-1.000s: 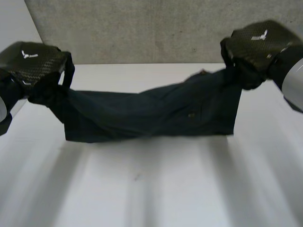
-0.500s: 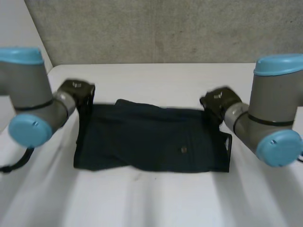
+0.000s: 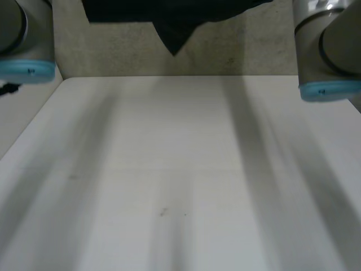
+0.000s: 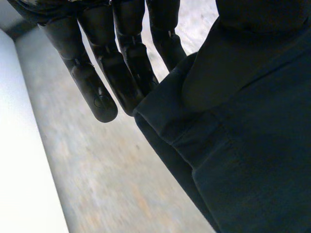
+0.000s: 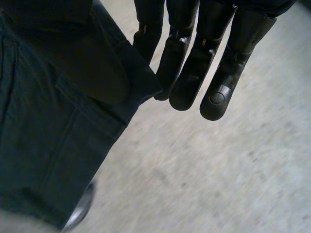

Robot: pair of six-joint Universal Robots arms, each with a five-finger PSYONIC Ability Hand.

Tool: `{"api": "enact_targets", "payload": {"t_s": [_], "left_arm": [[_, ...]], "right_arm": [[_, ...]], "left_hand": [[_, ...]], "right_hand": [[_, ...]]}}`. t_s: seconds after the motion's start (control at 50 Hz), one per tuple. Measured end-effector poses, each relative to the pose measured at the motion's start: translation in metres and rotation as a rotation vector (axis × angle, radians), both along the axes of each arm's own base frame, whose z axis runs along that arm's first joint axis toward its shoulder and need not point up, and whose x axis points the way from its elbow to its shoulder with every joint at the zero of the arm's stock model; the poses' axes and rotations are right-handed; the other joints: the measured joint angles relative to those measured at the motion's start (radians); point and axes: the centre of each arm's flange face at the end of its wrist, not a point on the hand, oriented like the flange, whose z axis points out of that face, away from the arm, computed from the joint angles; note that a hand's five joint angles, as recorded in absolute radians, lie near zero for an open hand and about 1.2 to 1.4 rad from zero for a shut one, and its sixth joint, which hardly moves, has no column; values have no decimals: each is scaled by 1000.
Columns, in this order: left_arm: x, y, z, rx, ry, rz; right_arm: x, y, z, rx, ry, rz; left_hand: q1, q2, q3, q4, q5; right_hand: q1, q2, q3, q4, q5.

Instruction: Fold the shorts.

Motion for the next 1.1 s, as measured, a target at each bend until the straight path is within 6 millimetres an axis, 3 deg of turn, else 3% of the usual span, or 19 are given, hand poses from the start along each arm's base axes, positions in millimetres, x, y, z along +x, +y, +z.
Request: {"api": "enact_targets", "payload": {"t_s": [0.06, 0.08, 0.1, 0.12, 0.18, 0.2, 0.22, 0.26, 0.28, 0.32, 0.38, 0.4, 0.44, 0.56, 0.68, 0.78, 0.98, 1.0, 1.1], "left_arm": [[2, -5, -30, 95, -23, -6], [3, -7, -50, 151, -41, -6], [3, -7, -50, 151, -41, -6], [5, -9, -81, 240, -71, -5], [7, -5, -135, 392, -129, -9], [7, -5, -142, 410, -136, -10], [8, -1, -167, 475, -163, -13], [9, 2, -192, 542, -192, -19], [9, 7, -220, 615, -224, -26], [9, 12, -244, 676, -252, -34], [8, 24, -283, 780, -314, -46], [8, 24, -283, 780, -314, -46], [5, 36, -306, 847, -380, -54], [6, 57, -313, 901, -504, -51], [19, 87, -272, 917, -598, -36], [31, 115, -257, 1007, -642, -47], [55, 171, -262, 1237, -758, -78], [59, 182, -262, 1259, -779, -88], [62, 204, -261, 1263, -800, -139]], "right_arm": [[3, -3, -30, 97, 52, 4], [4, -4, -44, 138, 75, 7], [4, -4, -44, 138, 75, 7], [6, -6, -69, 207, 116, 13], [9, -6, -121, 345, 201, 41], [10, -6, -127, 362, 211, 45], [10, -5, -137, 389, 227, 51], [11, -3, -166, 466, 271, 68], [11, 1, -201, 558, 323, 85], [11, 3, -217, 601, 348, 91], [10, 13, -261, 721, 431, 102], [10, 13, -261, 721, 431, 102], [8, 22, -284, 799, 490, 106], [3, 32, -288, 859, 526, 105], [-12, 58, -238, 892, 531, 108], [-21, 78, -218, 931, 555, 111], [-46, 129, -218, 1140, 725, 138], [-55, 146, -223, 1188, 804, 150], [-69, 175, -235, 1243, 957, 180]], "left_hand": [[0, 0, 1, 0, 0], [0, 0, 1, 0, 0], [0, 0, 1, 0, 0], [0, 0, 1, 0, 0], [0, 0, 2, 0, 0], [0, 0, 2, 0, 0], [0, 0, 2, 0, 0], [0, 0, 2, 0, 0], [0, 0, 2, 0, 0], [0, 0, 2, 0, 0], [0, 0, 2, 0, 0], [0, 0, 2, 0, 0], [0, 0, 2, 0, 0], [0, 0, 2, 0, 0], [0, 0, 2, 0, 0], [0, 0, 2, 0, 0], [0, 0, 2, 0, 0], [0, 0, 2, 0, 0], [-9, -10, -1, -3, -3]], "right_hand": [[0, 0, 0, 0, 0], [0, 0, 0, 0, 0], [0, 0, 0, 0, 0], [0, 0, 0, 0, 0], [0, 0, 0, 0, 0], [0, 0, 0, 0, 0], [0, 0, 0, 0, 0], [0, 0, 0, 0, 0], [0, 0, 0, 0, 0], [0, 0, 0, 0, 0], [0, 0, 0, 0, 0], [0, 0, 0, 0, 0], [0, 0, 0, 0, 0], [0, 0, 0, 0, 0], [0, 0, 0, 0, 0], [0, 0, 0, 0, 0], [0, 0, 0, 0, 0], [0, 0, 0, 0, 0], [0, 0, 0, 0, 0]]}}
